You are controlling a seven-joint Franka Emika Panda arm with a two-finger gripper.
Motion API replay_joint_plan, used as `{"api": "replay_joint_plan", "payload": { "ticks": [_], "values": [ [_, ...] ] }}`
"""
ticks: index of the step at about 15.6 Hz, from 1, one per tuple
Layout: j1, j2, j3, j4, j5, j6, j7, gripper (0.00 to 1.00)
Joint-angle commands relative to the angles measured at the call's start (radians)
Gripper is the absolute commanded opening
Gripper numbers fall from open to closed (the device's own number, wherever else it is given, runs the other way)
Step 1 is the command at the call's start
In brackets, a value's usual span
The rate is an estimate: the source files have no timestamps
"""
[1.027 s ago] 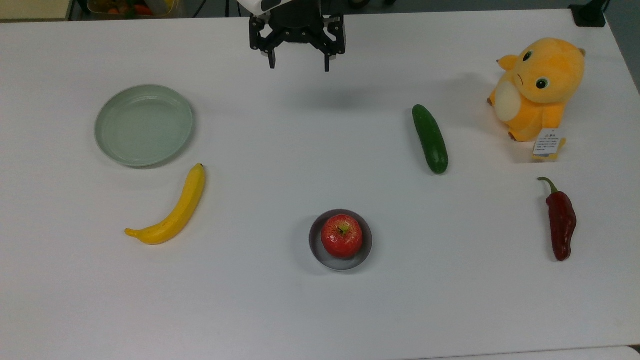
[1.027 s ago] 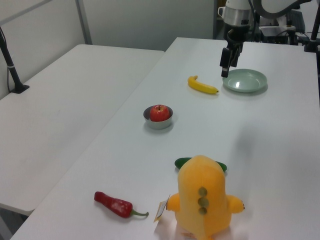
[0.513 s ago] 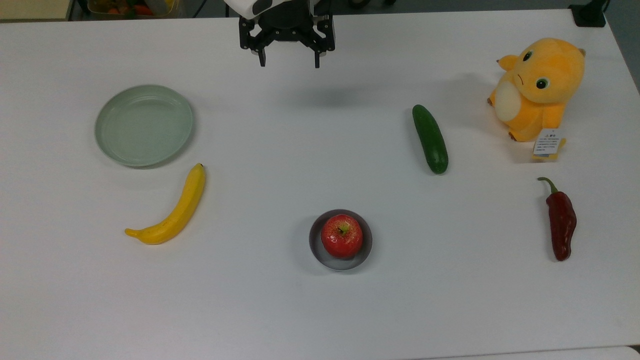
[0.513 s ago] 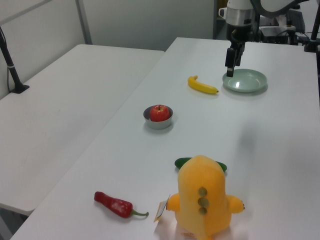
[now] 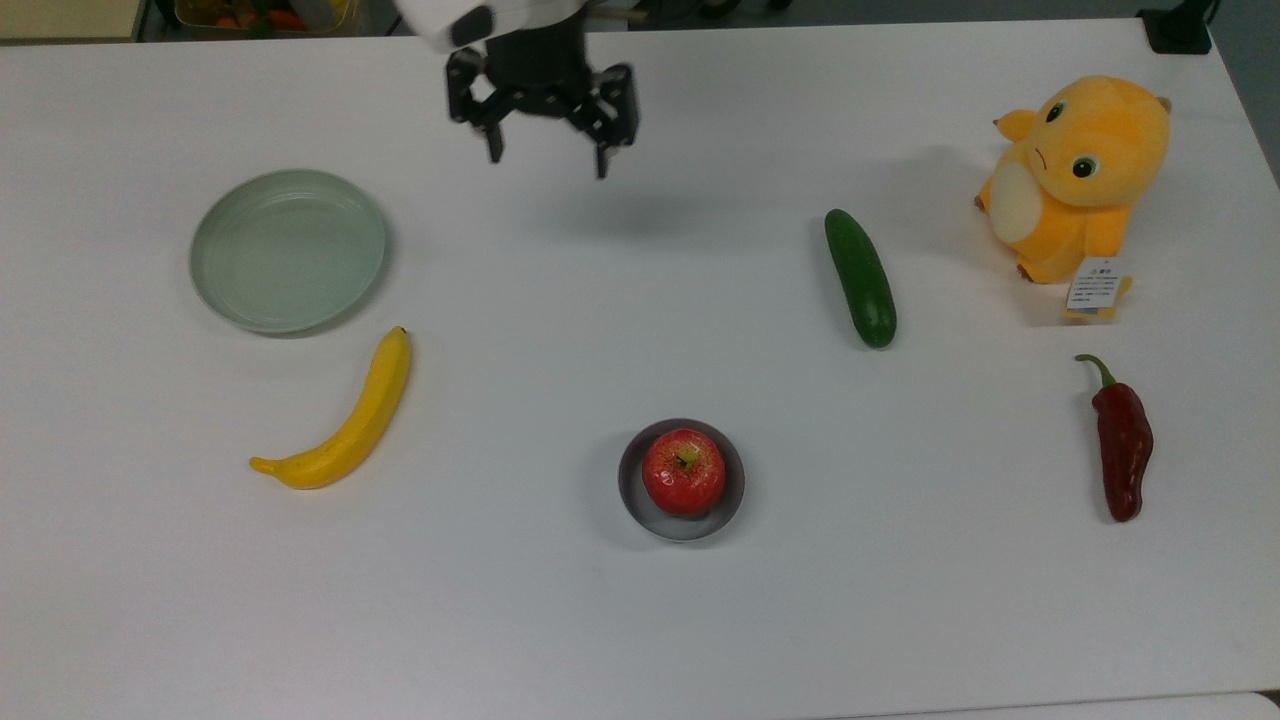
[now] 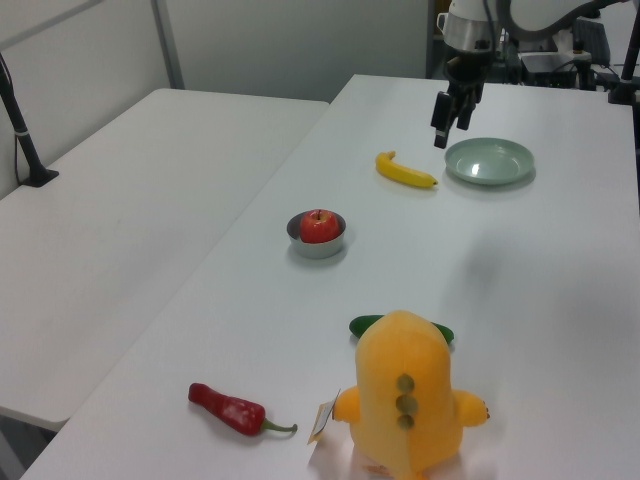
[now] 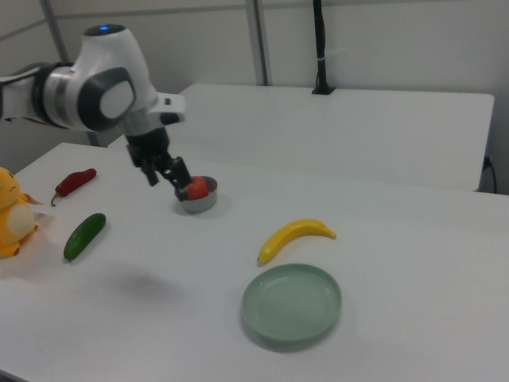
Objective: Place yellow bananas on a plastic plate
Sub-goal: 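Move the open gripper over the yellow banana and lower it, then close the gripper on the banana's stem end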
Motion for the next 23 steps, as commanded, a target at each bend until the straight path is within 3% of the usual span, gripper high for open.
{"api": "replay_joint_plan", "payload": {
  "ticks": [1, 6, 14, 23],
  "values": [
    [-0.09, 0.089, 0.005, 0.035, -0.011, 0.101, 0.069, 1.0],
    [-0.175, 0.223, 0.005, 0.124, -0.041, 0.155, 0.095, 1.0],
    [-0.204, 0.401, 0.0, 0.229, -0.087, 0.291, 0.122, 1.0],
    [-0.203, 0.576, 0.0, 0.362, -0.201, 0.296, 0.256, 1.0]
  ]
}}
